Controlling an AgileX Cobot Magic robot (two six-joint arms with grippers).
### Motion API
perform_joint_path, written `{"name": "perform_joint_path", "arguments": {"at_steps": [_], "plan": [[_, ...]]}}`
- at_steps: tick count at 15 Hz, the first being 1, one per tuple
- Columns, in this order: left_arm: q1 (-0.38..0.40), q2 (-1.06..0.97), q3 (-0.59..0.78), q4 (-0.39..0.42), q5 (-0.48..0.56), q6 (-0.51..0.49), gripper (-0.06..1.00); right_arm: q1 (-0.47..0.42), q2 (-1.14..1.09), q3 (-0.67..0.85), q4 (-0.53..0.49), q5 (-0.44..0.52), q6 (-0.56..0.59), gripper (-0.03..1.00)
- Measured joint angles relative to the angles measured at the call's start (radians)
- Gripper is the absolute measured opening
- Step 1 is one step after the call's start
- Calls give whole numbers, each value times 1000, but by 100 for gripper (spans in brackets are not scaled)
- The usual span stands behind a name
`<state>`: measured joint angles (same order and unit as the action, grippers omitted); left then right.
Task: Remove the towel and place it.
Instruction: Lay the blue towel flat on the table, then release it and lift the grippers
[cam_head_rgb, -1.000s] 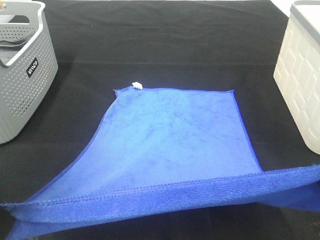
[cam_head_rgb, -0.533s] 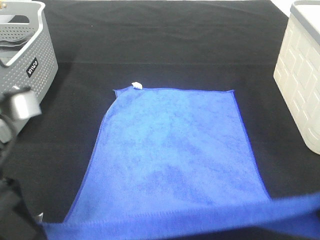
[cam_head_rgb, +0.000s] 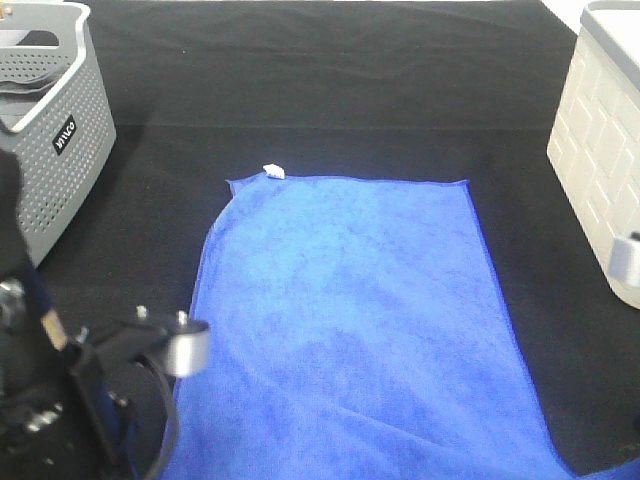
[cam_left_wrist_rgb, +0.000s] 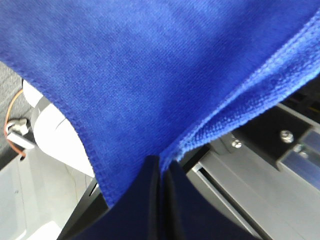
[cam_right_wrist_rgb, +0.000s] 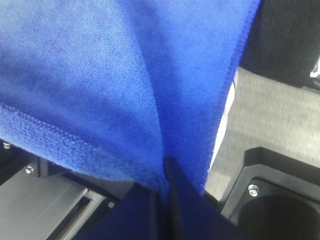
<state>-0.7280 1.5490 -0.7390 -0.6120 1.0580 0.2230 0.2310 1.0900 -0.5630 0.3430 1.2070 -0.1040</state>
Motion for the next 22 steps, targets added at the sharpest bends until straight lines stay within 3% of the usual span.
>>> {"name": "perform_joint_path", "arguments": {"at_steps": [5,7,9,15,20,22], "plan": [[-29,85,-46,8,1,-2,0,0,178,11,3,-22,-40,0],[-29,87,-50,44,102,-4,0,0,210,32,75,-24,-92,0],[-29,87,-50,70,123,-10,0,0,214,46,107,-30,-119,0],[-29,87,-52,75,114,-14,0,0,217,88,121,-70,-140,0],[-29,87,-52,40,78,-14,1,0,217,88,121,-71,-140,12],[-29,87,-52,18,66,-14,12,0,217,88,121,-71,-140,17]]}}
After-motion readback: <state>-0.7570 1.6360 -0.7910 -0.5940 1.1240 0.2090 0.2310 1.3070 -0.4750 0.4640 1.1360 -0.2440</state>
